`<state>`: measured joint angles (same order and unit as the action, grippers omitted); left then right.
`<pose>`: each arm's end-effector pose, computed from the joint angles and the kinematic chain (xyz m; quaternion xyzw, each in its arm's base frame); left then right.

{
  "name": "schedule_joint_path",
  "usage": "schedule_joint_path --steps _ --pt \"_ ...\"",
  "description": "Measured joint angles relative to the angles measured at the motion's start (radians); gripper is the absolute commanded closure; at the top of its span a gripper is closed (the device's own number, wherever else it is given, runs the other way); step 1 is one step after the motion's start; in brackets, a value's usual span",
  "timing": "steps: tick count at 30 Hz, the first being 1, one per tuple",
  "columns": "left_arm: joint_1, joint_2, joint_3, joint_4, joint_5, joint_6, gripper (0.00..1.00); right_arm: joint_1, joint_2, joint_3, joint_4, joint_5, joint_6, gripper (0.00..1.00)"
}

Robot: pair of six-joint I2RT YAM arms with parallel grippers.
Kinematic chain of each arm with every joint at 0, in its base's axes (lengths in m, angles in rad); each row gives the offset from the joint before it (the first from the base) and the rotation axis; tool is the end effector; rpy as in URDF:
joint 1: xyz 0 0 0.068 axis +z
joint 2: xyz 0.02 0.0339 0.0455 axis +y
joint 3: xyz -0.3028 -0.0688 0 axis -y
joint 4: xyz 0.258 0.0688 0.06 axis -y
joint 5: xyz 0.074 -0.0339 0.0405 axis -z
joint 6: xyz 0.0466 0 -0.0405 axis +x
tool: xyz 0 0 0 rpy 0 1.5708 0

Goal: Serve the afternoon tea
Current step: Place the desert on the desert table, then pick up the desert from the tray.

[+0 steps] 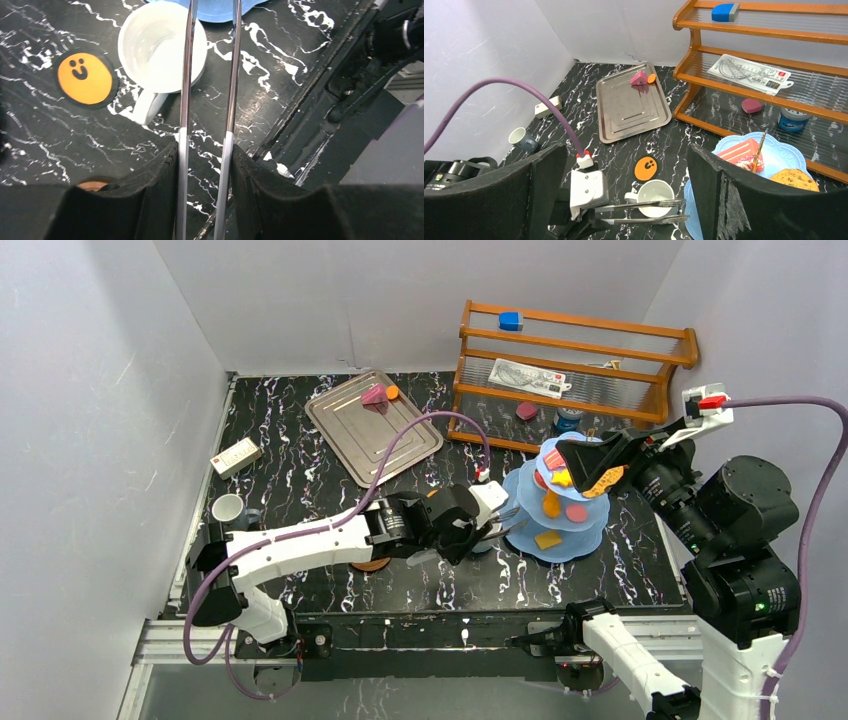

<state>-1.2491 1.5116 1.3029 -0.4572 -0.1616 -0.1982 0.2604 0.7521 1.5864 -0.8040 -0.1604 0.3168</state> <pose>0.1213 -0.3404 0.3469 0.4191 0.7932 -0.2341 0.3746 0.0441 0.0195 0.5554 -0.0379 0.6954 0.2571 0.6700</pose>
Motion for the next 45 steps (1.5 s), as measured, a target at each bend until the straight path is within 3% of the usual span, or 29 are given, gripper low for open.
schedule_joint_path --steps 11,28,45 --pt "0.084 0.000 0.058 -0.086 -0.080 -0.013 0.63 0.000 -0.018 -0.037 0.017 -0.008 0.000 0.01" --pt "0.555 0.014 0.135 -0.117 -0.127 0.078 0.57 0.000 -0.069 -0.147 0.021 -0.037 0.004 0.01" --pt "0.863 0.401 0.512 -0.092 -0.079 0.121 0.55 0.000 -0.072 -0.162 0.022 -0.048 0.021 0.02"
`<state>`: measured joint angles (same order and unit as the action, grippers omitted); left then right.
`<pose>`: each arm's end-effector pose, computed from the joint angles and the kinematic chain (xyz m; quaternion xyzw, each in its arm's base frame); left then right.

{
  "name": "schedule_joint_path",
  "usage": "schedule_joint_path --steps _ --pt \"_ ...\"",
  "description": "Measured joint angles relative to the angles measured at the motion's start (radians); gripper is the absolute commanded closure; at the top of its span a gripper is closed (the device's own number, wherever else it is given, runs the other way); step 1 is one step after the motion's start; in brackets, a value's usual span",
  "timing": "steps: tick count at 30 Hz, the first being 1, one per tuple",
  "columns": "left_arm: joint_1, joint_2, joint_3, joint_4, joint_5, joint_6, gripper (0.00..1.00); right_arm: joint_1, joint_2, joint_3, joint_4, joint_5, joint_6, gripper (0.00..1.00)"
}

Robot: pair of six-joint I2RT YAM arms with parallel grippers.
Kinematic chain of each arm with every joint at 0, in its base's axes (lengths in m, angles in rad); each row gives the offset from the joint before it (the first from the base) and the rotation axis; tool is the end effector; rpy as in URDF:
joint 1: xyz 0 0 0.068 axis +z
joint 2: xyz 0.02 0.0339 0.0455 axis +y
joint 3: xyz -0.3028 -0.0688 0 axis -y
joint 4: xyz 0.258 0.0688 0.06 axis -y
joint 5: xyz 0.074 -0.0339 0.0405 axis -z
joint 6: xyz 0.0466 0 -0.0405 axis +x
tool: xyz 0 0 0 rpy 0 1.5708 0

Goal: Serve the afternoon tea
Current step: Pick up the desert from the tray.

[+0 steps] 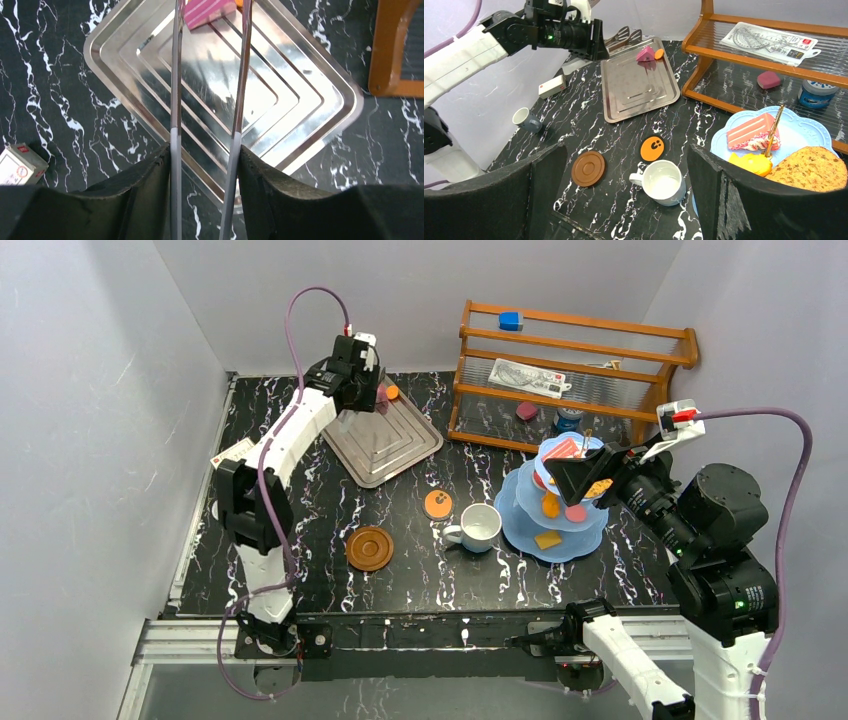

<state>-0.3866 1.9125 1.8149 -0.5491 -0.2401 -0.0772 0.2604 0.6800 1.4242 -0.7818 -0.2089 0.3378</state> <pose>0.4481 -0.1704 0.3615 0.0842 0.8863 0.0026 0.4554 0.0489 0.0230 0.5183 -0.0446 0.7186 0.2751 0.6371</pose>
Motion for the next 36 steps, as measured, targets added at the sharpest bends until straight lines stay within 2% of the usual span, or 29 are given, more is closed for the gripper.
schedule_joint_path --steps 6,25,36 --pt "0.043 0.111 0.092 0.001 0.038 -0.001 0.57 0.000 0.000 0.000 0.000 0.000 0.000 0.01" --pt "0.069 0.240 0.111 0.003 0.098 0.044 0.58 0.000 0.000 0.006 -0.001 0.001 0.000 0.01" --pt "0.072 0.259 0.118 0.010 0.094 0.088 0.77 0.000 0.001 0.006 -0.001 0.001 -0.001 0.01"
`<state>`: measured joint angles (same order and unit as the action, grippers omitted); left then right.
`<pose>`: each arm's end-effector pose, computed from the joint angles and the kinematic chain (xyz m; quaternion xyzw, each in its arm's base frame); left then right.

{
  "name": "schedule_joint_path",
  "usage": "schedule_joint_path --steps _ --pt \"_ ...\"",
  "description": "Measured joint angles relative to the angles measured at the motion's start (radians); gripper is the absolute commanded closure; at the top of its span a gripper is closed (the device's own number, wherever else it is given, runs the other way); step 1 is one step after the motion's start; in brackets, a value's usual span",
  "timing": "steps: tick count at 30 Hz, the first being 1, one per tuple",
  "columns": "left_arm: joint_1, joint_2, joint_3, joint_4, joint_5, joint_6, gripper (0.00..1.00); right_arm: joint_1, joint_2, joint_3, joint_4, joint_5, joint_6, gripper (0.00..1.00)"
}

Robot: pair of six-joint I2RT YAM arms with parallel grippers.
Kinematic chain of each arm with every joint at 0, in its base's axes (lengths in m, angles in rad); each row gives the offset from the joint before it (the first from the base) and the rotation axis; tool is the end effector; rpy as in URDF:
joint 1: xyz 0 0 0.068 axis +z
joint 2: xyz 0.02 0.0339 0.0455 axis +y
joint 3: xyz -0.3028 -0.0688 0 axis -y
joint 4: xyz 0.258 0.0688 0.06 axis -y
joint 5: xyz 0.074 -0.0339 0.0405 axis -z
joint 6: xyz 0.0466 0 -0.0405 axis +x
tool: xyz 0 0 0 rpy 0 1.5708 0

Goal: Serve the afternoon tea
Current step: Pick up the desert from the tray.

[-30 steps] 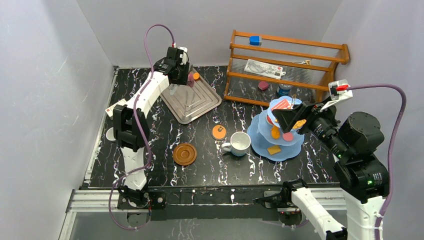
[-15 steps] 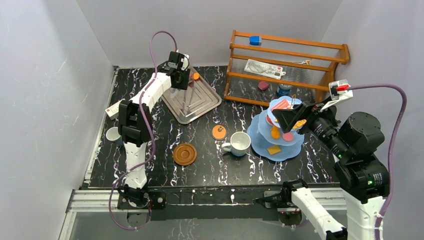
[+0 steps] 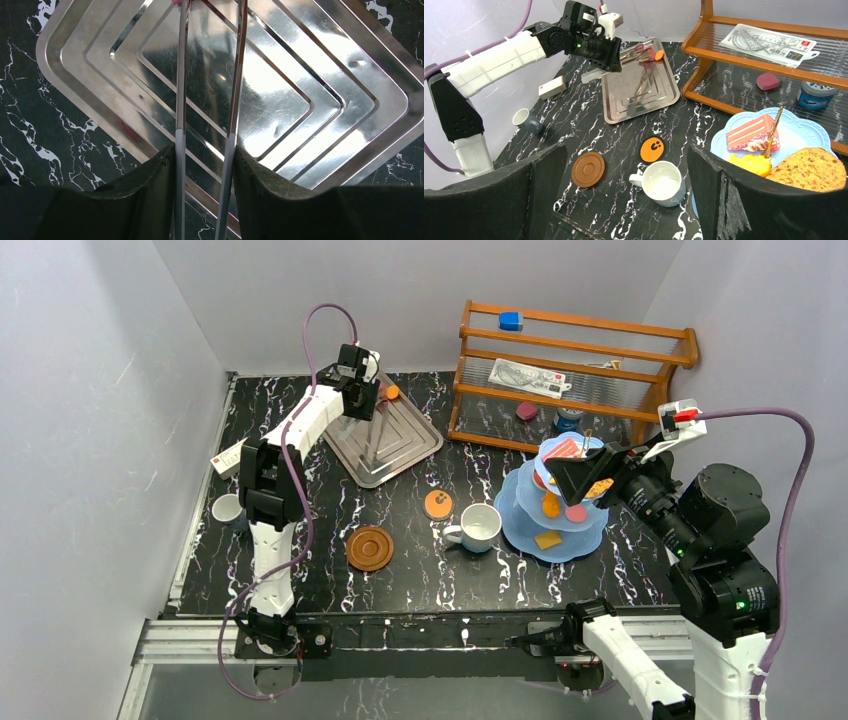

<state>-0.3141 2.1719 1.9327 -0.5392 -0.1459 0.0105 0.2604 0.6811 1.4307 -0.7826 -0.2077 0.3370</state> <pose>0.5172 -0.1609 0.2761 0.1209 0.9125 0.0083 0.3906 0.0480 0.0227 0.5199 -0.0447 0.7170 0.2747 0.6390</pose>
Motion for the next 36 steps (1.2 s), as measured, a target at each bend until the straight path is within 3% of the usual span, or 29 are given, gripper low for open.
schedule_joint_path --steps 11,23,36 --pt "0.000 -0.054 -0.047 -0.006 -0.020 0.034 0.79 0.000 0.000 0.000 0.000 0.003 0.000 0.01" --pt "0.000 -0.270 -0.167 -0.026 -0.016 0.014 0.78 0.000 0.000 0.000 0.000 0.002 0.000 0.01" --pt "0.017 -0.329 -0.222 -0.047 0.169 0.149 0.70 0.000 -0.001 0.000 0.000 0.002 0.000 0.01"
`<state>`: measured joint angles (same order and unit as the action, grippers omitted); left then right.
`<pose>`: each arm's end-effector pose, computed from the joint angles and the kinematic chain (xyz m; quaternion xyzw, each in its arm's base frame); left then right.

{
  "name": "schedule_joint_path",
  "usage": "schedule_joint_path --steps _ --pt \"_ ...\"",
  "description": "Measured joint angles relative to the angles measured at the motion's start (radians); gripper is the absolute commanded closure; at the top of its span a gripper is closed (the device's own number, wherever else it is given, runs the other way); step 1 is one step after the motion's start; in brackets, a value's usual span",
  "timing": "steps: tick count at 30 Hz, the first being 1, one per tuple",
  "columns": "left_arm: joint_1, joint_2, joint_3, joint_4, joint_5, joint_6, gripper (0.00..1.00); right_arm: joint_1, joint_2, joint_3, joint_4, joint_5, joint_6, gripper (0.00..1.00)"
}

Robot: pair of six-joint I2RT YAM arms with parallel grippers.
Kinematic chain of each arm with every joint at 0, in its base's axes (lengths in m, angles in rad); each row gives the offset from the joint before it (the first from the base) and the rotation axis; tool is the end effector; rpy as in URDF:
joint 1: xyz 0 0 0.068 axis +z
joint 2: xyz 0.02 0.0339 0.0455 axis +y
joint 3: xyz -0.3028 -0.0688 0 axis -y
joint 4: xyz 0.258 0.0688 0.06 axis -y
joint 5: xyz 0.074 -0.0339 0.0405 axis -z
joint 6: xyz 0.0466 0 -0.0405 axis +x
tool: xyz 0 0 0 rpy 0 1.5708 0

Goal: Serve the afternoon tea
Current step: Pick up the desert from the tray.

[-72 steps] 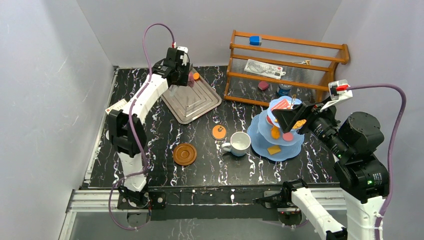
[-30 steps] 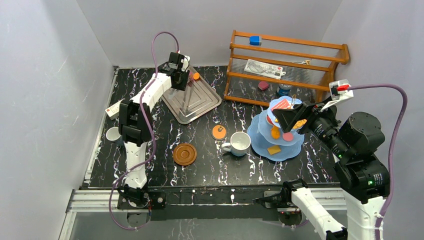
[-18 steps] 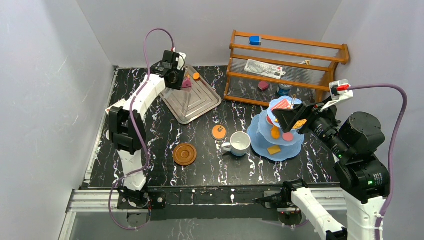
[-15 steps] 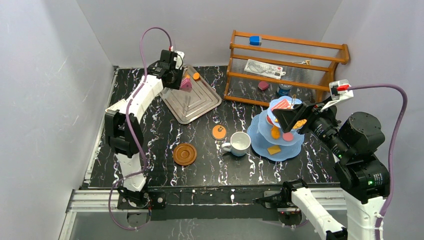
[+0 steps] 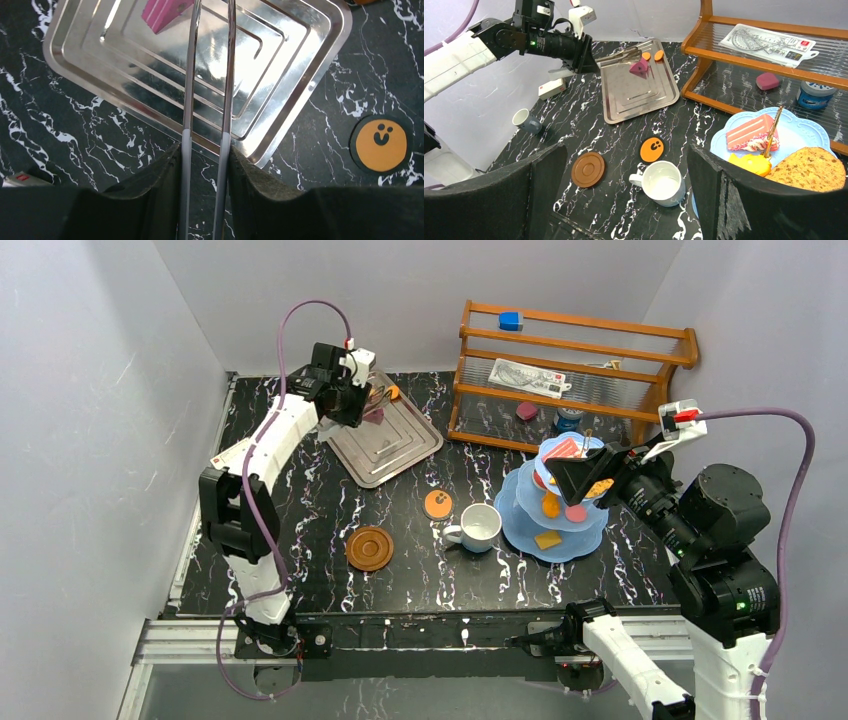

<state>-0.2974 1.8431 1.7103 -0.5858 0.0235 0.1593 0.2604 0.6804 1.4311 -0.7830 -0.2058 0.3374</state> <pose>0.4355 -0.1346 0.3511 0.2108 0.8858 -0.0392 0.4116 0.0477 0.0226 0.5200 -0.0439 0.7169 0.2743 0.6395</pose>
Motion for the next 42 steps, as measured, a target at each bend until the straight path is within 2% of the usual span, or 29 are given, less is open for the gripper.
schedule_joint_path --steps 11,20,30,42 --pt "0.163 0.035 0.016 -0.019 0.278 0.199 0.69 0.000 0.002 0.021 -0.007 0.000 -0.004 0.01" --pt "0.291 0.096 0.040 0.047 0.510 0.335 0.66 0.000 0.050 0.069 -0.035 0.001 -0.008 0.01" --pt "0.338 0.235 0.088 0.069 0.616 0.440 0.63 0.000 0.077 0.103 -0.047 0.020 -0.022 0.01" --pt "0.340 0.317 0.152 0.072 0.628 0.476 0.63 0.000 0.133 0.126 -0.053 0.021 -0.024 0.01"
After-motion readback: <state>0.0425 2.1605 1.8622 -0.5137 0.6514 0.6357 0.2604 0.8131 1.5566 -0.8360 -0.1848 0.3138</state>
